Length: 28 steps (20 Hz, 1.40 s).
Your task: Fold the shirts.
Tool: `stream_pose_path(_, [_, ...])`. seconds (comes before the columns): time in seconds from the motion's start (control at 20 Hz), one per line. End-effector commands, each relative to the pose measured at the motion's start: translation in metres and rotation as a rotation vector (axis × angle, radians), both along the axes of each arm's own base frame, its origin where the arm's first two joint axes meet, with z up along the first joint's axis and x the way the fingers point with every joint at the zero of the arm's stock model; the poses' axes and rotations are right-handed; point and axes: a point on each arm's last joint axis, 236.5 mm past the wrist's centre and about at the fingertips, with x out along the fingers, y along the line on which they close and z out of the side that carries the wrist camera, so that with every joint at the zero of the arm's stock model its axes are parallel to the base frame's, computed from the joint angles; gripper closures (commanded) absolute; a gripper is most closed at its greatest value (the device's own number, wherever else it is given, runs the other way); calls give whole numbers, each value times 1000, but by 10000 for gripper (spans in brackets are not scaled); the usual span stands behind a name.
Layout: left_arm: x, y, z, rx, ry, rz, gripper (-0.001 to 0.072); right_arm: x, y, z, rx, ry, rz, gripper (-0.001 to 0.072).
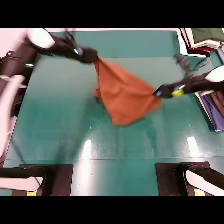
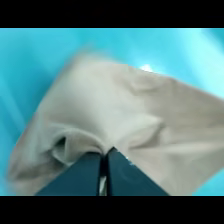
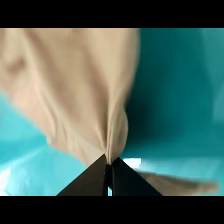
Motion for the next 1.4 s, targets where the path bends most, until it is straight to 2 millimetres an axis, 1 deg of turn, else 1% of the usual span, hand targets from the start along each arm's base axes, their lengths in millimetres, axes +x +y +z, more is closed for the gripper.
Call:
stream_pose_path(0.0, [-71, 31, 156, -56, -364, 1, 686, -21, -31, 138, -75, -288, -51, 696])
stream_pose_path(0.05, [-93, 35, 184, -68, -444, -6, 686, -28, -35, 170, -81, -359, -63, 696])
stream_pose_path(0.1, [-112, 38, 205, -83, -501, -10, 686, -33, -34, 194, -81, -407, -69, 696])
stream_pose_path(0.15, [-125, 39, 216, -87, -533, -16, 686, -37, -33, 213, -77, -448, -76, 696])
stream_pose_path(0.2, [-132, 37, 218, -73, -547, -26, 686, -38, -33, 224, -71, -465, -81, 696])
stream_pose_path(0.25, [-135, 32, 212, -49, -539, -42, 686, -36, -31, 226, -69, -457, -76, 696])
stream_pose_path(0.3, [-133, 25, 198, -14, -508, -64, 686, -34, -29, 222, -74, -435, -62, 696])
stream_pose_path(0.4, [-127, 6, 155, 60, -398, -125, 686, -24, -30, 195, -127, -345, -48, 696])
stream_pose_path(0.5, [-119, -16, 92, 146, -243, -199, 686, -15, -36, 156, -240, -233, -34, 696])
stream_pose_path(0.6, [-120, -36, 17, 236, -65, -279, 686, -10, -39, 128, -316, -147, -9, 696])
stream_pose_path(0.7, [-134, -54, -59, 316, 100, -355, 684, -3, -36, 109, -341, -95, 13, 696])
stream_pose_path(0.8, [-157, -70, -120, 357, 234, -422, 680, 3, -36, 98, -344, -64, 18, 696])
stream_pose_path(0.85, [-167, -76, -143, 354, 289, -442, 512, 5, -36, 95, -345, -54, 19, 696])
stream_pose_path(0.9, [-172, -80, -154, 335, 323, -444, 251, 7, -36, 92, -346, -47, 21, 696])
stream_pose_path(0.95, [-169, -80, -158, 326, 331, -423, 210, 8, -36, 90, -346, -41, 22, 696])
stream_pose_path(1.0, [-159, -74, -155, 307, 337, -377, 210, 8, -36, 89, -347, -39, 22, 696])
stream_pose_path(1.05, [-146, -65, -145, 281, 334, -323, 210, 9, -35, 90, -346, -40, 22, 696])
stream_pose_path(1.15, [-108, -30, -116, 208, 297, -175, 210, 8, -36, 91, -348, -44, 22, 696])
stream_pose_path(1.2, [-94, -10, -107, 182, 288, -107, 210, 8, -37, 91, -352, -46, 21, 696])
stream_pose_path(1.25, [-82, 12, -104, 168, 301, -47, 210, 8, -38, 91, -355, -46, 19, 696])
stream_pose_path(1.3, [-76, 27, -108, 156, 329, -4, 210, 9, -38, 91, -354, -47, 18, 696])
stream_pose_path(1.35, [-72, 38, -118, 140, 366, 33, 210, 10, -37, 91, -353, -51, 16, 696])
